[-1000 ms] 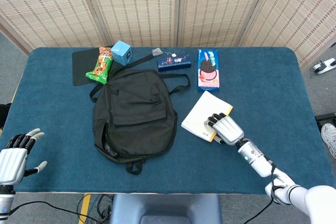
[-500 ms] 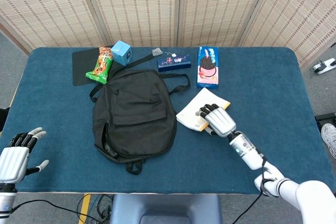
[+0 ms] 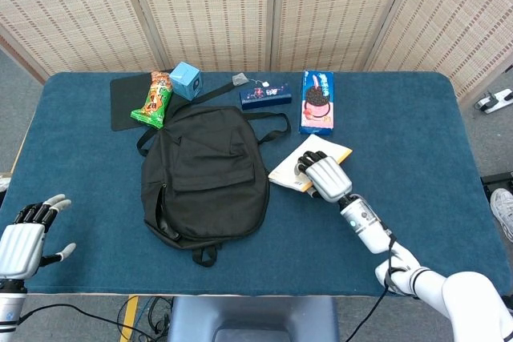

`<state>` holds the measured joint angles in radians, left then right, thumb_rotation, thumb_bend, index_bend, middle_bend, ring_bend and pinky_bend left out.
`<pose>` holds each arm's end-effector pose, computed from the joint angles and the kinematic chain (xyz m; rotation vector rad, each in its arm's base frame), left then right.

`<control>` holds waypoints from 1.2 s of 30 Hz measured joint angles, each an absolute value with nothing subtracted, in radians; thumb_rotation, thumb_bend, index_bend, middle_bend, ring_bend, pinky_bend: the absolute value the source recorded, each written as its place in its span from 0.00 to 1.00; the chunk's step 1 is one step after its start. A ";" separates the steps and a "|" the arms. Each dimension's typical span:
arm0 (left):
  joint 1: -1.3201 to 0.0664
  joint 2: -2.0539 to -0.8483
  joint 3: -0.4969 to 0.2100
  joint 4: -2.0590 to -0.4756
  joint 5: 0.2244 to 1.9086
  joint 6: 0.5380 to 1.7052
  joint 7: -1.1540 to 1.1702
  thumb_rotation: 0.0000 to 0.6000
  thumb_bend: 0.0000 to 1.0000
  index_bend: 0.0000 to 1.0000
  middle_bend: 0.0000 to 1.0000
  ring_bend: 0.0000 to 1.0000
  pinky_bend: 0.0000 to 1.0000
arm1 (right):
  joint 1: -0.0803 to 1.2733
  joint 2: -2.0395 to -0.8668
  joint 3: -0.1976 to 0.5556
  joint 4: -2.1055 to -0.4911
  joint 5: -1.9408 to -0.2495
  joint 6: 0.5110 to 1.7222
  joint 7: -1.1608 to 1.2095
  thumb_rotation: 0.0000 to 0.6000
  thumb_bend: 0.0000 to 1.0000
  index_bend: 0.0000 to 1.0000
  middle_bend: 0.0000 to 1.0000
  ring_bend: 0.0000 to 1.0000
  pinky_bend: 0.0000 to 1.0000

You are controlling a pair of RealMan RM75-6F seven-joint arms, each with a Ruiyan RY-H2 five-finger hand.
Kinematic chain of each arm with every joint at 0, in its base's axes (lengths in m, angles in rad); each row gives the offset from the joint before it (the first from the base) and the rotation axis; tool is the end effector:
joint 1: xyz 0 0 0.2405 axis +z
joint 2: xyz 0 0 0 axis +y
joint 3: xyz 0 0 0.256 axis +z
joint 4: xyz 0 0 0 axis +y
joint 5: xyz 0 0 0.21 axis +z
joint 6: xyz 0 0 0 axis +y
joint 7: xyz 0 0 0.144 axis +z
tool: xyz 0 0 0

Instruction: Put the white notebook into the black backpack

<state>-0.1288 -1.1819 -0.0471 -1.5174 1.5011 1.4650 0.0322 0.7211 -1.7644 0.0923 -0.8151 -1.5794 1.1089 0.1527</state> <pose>-0.3171 0.1956 0.1448 -1.4359 -0.8434 -0.8782 -0.2026 -0.3736 -0.0288 1.9113 -0.6702 1.0638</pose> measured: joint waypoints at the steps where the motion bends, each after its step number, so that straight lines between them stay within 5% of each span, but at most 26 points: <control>1: -0.129 -1.182 -0.047 -1.517 1.501 1.464 0.032 1.00 0.12 0.27 0.19 0.21 0.18 | 0.721 -1.765 0.094 -0.815 -1.577 1.111 0.153 1.00 0.28 0.45 0.35 0.22 0.30; 23: -0.167 -1.171 -0.052 -1.493 1.521 1.428 0.004 1.00 0.12 0.28 0.20 0.21 0.18 | 0.709 -1.753 0.088 -0.806 -1.569 1.158 0.152 1.00 0.33 0.65 0.42 0.26 0.30; 36: -0.370 -1.118 -0.084 -1.457 1.631 1.268 -0.183 1.00 0.12 0.28 0.23 0.26 0.20 | 0.687 -1.534 0.062 -1.014 -1.633 1.243 -0.003 1.00 0.41 0.65 0.43 0.27 0.30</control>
<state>-0.3698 -1.1181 -0.0845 -1.4573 1.6307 1.2680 -0.1826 0.6870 -1.5340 0.0620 -1.0138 -1.6326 1.2434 -0.0031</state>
